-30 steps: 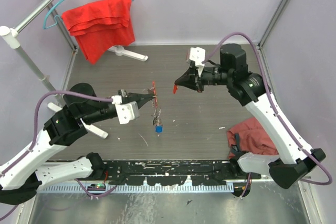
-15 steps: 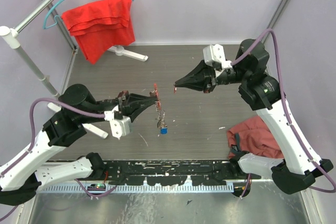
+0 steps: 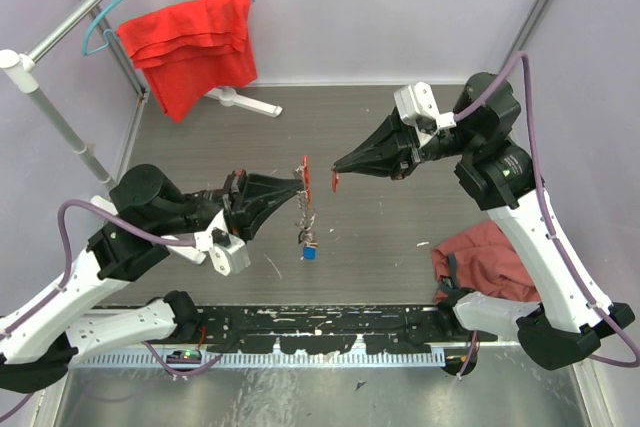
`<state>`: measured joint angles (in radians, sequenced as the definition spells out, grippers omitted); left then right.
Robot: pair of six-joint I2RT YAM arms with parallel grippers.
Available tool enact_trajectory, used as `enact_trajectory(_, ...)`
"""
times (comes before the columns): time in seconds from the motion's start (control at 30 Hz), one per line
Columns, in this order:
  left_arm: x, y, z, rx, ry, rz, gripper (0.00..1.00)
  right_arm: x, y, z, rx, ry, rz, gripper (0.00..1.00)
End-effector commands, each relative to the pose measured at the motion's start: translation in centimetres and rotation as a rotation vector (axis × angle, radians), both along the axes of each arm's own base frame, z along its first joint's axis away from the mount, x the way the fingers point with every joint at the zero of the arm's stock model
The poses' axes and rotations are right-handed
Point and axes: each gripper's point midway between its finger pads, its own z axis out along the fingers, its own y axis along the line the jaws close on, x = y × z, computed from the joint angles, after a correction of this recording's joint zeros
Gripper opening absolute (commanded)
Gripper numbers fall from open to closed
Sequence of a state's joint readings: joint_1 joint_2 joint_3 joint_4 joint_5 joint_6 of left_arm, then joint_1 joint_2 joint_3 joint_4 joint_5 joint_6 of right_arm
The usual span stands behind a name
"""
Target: Put the keys on the keyring
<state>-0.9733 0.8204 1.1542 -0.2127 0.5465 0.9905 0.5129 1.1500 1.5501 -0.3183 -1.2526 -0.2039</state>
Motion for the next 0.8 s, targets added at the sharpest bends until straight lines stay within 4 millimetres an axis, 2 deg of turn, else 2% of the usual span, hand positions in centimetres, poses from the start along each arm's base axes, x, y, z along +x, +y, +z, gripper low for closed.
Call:
enact_trajectory(0.0, 0.2, 0.4, 4.1, -0.172, -0.044, 0.022, 0.00, -1.2, -0.4, 2.6, 0.062, -0.070, 0.029, 0.01)
enact_trajectory(0.37, 2.0, -0.4, 6.3, -0.341, 0.077, 0.051, 0.00, -0.3, -0.3, 3.7, 0.120, -0.071, -0.039, 0.01)
enact_trajectory(0.77, 3.2, -0.1, 7.9, -0.470, 0.117, 0.084, 0.00, 0.0, -0.5, 5.8, 0.285, -0.054, -0.091, 0.01)
